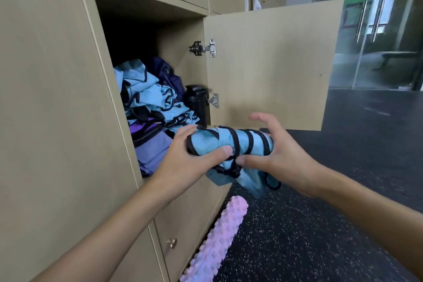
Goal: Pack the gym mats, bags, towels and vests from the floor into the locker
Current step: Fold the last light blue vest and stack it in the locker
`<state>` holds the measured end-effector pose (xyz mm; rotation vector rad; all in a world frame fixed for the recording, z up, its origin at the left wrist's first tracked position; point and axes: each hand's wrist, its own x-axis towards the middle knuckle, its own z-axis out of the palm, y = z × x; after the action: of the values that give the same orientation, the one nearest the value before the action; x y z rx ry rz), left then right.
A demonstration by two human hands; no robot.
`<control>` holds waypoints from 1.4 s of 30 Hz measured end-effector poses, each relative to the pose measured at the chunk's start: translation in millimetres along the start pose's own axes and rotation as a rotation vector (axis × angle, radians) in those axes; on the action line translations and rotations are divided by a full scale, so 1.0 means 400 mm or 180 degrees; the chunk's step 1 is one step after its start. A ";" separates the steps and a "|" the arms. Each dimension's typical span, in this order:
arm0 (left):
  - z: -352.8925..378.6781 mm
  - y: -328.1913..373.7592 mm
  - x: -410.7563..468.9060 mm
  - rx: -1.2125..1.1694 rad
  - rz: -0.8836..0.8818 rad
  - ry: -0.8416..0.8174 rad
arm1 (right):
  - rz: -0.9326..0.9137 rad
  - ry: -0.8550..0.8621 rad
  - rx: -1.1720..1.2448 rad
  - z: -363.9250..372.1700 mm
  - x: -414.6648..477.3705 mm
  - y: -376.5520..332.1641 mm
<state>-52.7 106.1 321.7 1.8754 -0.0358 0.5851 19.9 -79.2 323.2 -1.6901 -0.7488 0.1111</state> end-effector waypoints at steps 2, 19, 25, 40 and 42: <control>0.001 -0.006 0.038 -0.0320 -0.0077 0.0112 | -0.0069 0.0182 0.0250 0.001 0.051 0.004; -0.068 -0.061 0.329 -0.0464 0.0025 0.1826 | -0.0928 0.0021 0.0551 0.089 0.482 0.036; -0.134 -0.042 0.421 0.0971 0.0590 0.2391 | -0.1097 -0.0339 0.0872 0.150 0.663 -0.004; -0.265 -0.084 0.611 0.2421 -0.0603 0.3462 | -0.1703 -0.0587 0.0071 0.361 1.020 -0.041; -0.271 -0.121 0.615 0.3321 -0.0913 0.3559 | -0.1814 -0.0666 -0.0582 0.387 1.036 -0.013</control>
<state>136.9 282.6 408.7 2.1286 1.4772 1.5493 272.7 271.3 417.9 -1.5856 -1.4056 -0.1871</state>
